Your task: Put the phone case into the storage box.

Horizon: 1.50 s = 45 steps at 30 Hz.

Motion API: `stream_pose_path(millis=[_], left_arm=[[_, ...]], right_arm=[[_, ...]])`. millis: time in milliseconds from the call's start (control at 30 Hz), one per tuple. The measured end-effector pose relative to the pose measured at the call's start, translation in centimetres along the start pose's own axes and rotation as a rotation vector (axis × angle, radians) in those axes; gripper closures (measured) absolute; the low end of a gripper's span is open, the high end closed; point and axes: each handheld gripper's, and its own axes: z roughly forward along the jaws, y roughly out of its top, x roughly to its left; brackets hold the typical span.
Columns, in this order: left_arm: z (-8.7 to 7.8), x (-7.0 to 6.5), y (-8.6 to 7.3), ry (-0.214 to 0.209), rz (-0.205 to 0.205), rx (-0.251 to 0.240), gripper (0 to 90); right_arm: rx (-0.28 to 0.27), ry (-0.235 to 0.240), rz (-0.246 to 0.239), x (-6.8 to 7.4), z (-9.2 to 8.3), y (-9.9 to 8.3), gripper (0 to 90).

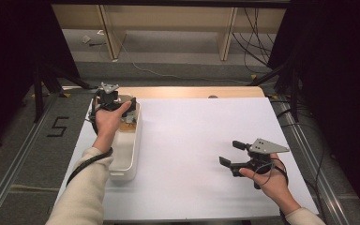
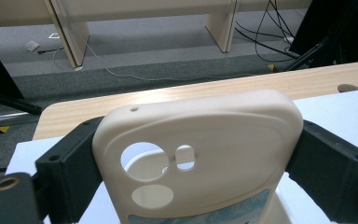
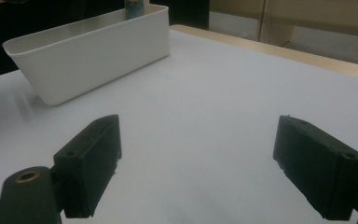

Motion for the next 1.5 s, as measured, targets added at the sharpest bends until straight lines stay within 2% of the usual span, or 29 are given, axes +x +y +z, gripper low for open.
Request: stream_pose_path(millis=[1500], left_arm=[[2.1, -0.1, 0.7, 0.018, 0.011, 0.026, 8.5]], right_arm=[[0.001, 0.003, 0.001, -0.1, 0.1, -0.1, 16.3]])
